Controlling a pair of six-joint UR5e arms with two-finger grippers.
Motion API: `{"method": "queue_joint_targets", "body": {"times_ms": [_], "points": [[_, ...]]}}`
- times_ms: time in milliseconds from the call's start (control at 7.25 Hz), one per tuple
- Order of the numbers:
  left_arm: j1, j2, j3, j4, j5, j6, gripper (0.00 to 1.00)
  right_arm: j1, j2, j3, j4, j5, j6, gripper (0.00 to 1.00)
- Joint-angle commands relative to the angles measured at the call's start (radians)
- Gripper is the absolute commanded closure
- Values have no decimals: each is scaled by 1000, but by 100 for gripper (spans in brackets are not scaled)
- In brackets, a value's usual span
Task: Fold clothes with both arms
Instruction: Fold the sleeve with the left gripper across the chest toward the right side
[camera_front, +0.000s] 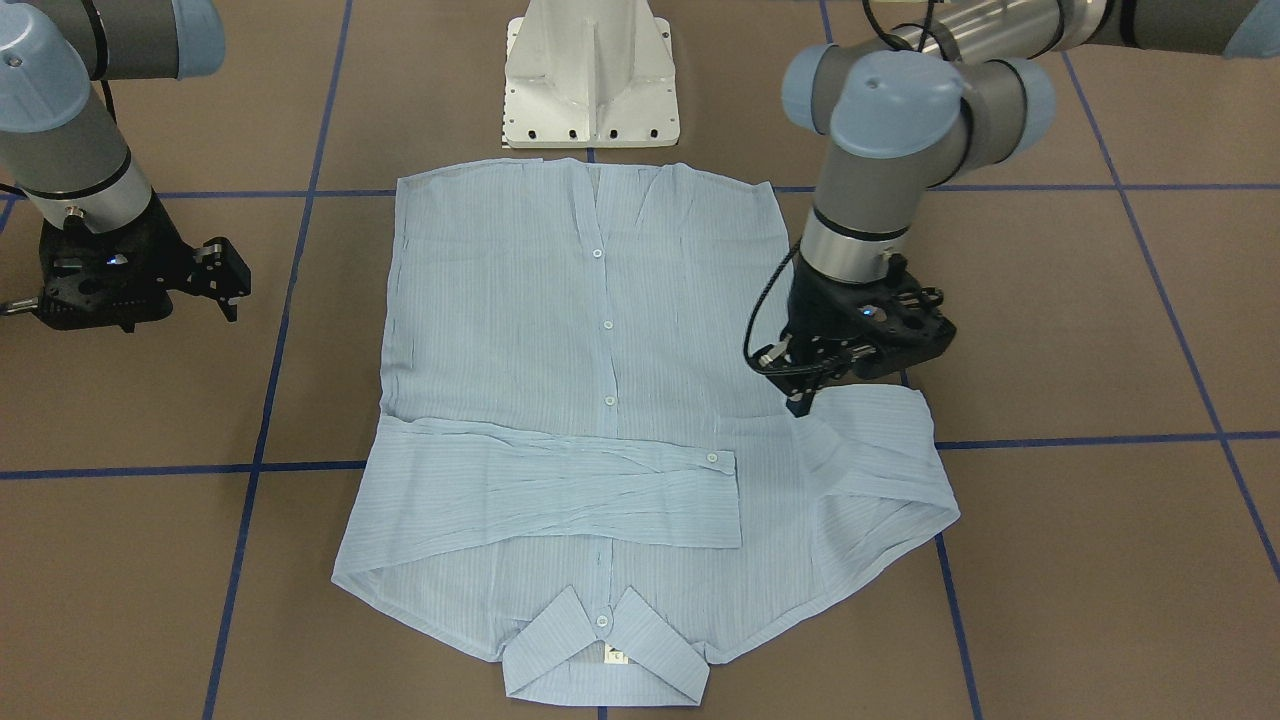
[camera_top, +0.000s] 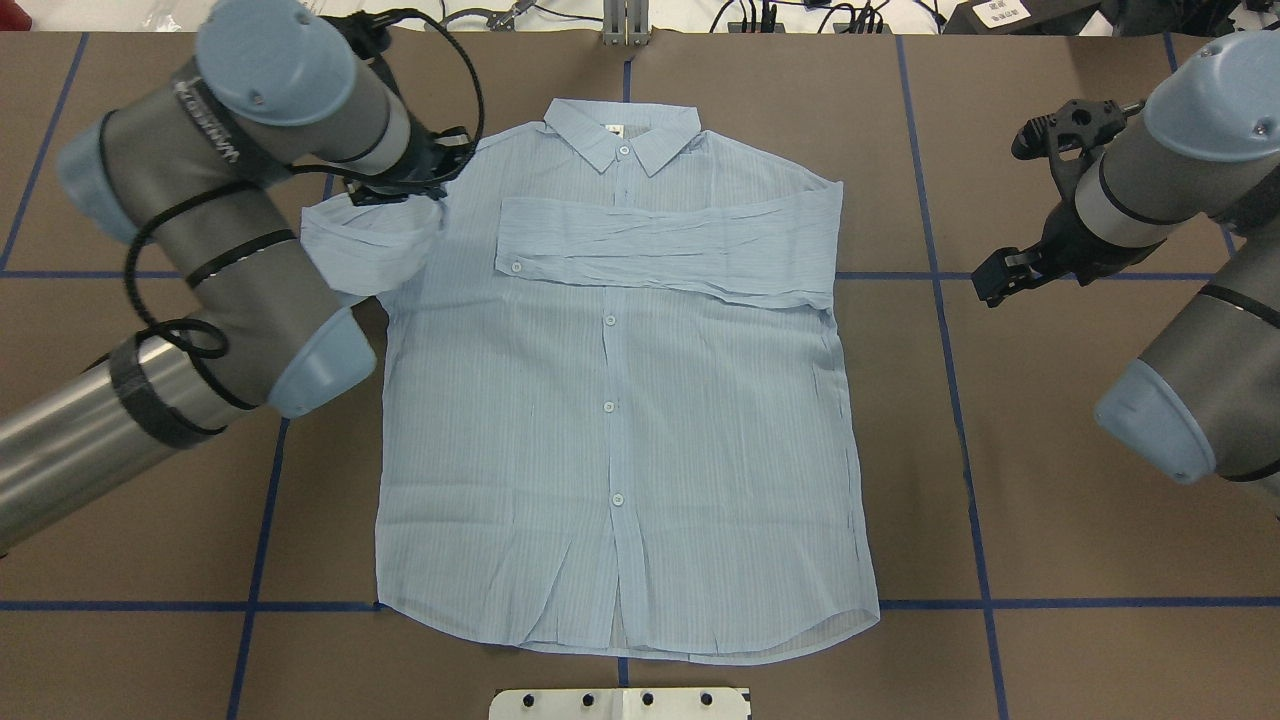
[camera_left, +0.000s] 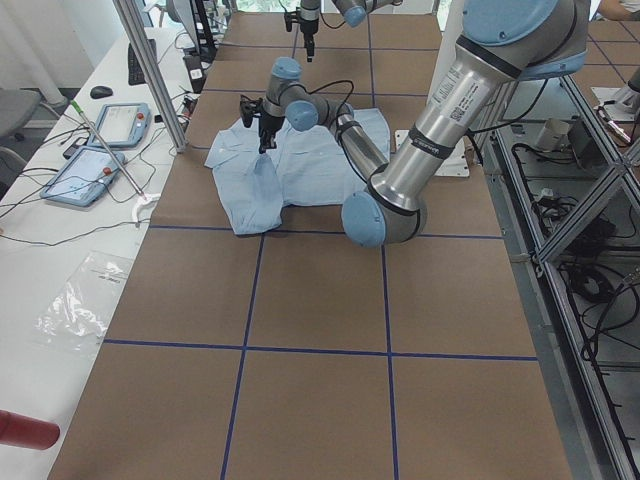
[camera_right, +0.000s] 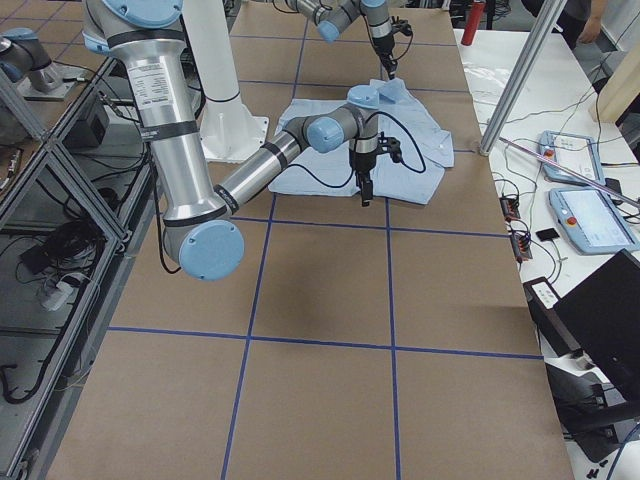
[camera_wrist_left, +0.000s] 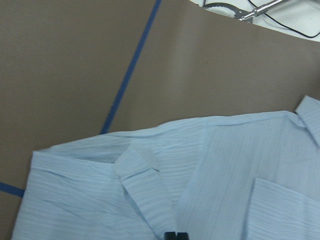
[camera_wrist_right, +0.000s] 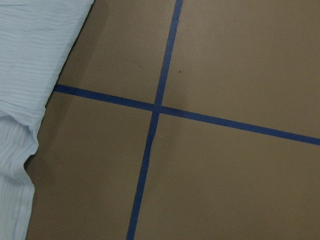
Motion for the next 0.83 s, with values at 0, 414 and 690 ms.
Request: {"method": "queue_joint_targets", "body": {"times_ms": [0,414,690], "points": [[72,-257,181,-7,-3,-169,100,20,-38,2,43,73,-2,0],[127,-322,214,-41,-3,-233,100,52,-82,-13,134,101,1,0],[169,-314,257,-77,0,-224,100,51,-75,-18,134,99,5,0]]}}
